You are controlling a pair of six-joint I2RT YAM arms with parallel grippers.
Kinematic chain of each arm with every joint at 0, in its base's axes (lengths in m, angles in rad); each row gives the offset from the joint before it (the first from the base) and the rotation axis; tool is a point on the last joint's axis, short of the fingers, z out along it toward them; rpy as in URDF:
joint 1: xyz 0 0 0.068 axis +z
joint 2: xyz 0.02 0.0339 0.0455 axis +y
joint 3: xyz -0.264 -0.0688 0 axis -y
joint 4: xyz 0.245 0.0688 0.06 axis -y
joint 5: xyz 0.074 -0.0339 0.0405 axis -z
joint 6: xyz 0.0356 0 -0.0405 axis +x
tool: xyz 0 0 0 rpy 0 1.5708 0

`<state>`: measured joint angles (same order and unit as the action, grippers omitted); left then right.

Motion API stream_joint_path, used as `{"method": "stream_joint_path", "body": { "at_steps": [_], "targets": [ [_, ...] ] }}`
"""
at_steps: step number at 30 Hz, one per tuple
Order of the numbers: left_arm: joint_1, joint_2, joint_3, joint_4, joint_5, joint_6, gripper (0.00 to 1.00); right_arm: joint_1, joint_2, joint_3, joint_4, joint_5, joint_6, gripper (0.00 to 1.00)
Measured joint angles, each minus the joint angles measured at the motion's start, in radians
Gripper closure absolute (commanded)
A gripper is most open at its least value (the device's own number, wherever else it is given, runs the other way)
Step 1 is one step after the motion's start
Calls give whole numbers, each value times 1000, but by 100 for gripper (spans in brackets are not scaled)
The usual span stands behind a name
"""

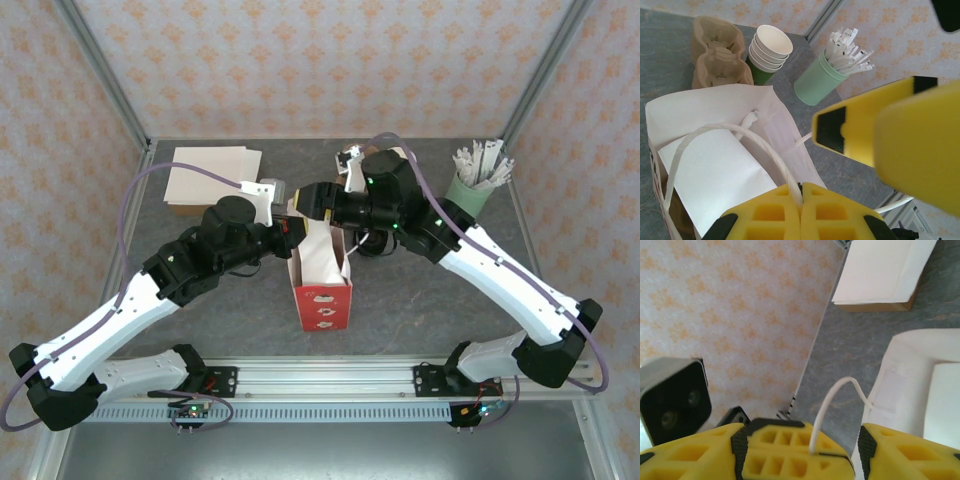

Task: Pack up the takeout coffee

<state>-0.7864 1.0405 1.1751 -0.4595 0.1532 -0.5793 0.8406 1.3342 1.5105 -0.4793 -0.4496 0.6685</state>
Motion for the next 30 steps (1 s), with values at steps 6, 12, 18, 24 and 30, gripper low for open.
{"method": "stream_joint_path", "body": {
  "at_steps": [6, 12, 18, 24, 30],
  "targets": [
    [0, 0, -1, 0, 0, -1, 83, 0, 2, 87, -2, 102, -30, 38],
    [0, -1, -1, 0, -2, -6, 50, -22, -3, 304, -166, 317, -160, 39],
    [0, -14, 60, -47, -39, 26, 7, -51, -113, 325, -374, 599, -312, 28],
    [4, -41, 240, -118, -177, 116, 0, -84, -333, 172, -473, 875, -431, 1],
    [157, -107, 269, -199, -376, 189, 0, -113, -567, -92, -456, 1067, -520, 1]
  ]
}}
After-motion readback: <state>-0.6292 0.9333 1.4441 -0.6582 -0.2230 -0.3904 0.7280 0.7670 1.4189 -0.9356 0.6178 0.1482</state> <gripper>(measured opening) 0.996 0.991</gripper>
